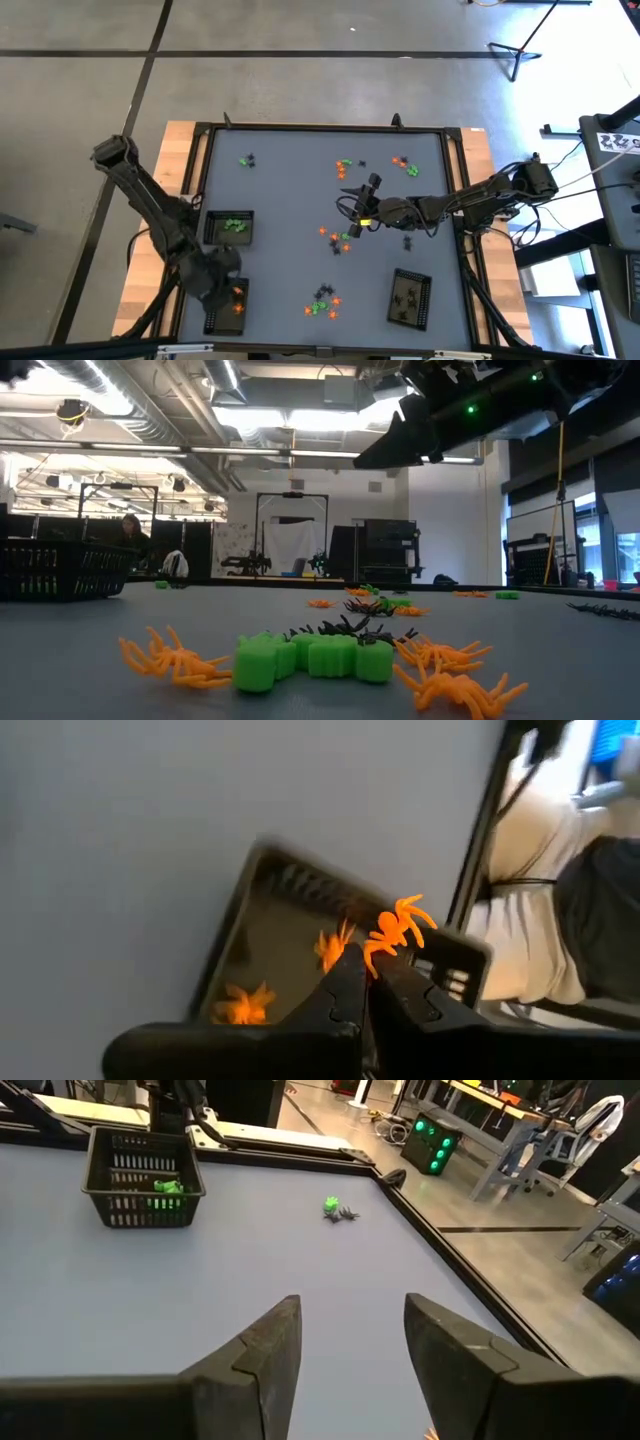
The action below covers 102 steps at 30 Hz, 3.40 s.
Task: Sort Halloween decoration
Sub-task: Put the orange skeleton toy into the bottom left black bin, then put the green skeleton toy into the top black bin
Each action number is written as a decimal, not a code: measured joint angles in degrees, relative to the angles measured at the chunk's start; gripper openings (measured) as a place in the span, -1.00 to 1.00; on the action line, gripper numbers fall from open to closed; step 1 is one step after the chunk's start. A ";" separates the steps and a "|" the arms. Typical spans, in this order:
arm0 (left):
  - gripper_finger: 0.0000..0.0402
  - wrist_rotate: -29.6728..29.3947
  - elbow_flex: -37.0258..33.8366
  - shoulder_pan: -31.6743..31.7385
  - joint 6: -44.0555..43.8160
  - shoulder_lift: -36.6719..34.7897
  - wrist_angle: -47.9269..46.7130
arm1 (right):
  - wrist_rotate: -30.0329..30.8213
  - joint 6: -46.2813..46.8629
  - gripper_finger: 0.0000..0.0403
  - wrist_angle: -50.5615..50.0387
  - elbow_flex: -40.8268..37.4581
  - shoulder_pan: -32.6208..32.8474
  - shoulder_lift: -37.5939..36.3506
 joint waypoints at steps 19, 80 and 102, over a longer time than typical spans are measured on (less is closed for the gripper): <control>-0.46 -1.54 0.00 -0.47 1.34 3.25 1.24 | -6.06 -0.16 -0.12 -0.98 0.00 0.00 0.00; -0.45 -15.48 -21.90 29.66 72.93 -2.08 70.11 | -25.29 15.85 -0.89 -19.81 3.96 -0.79 14.99; -0.45 -17.16 -14.59 28.98 103.51 15.95 71.43 | -42.05 16.12 -0.88 -10.83 16.61 -1.52 14.97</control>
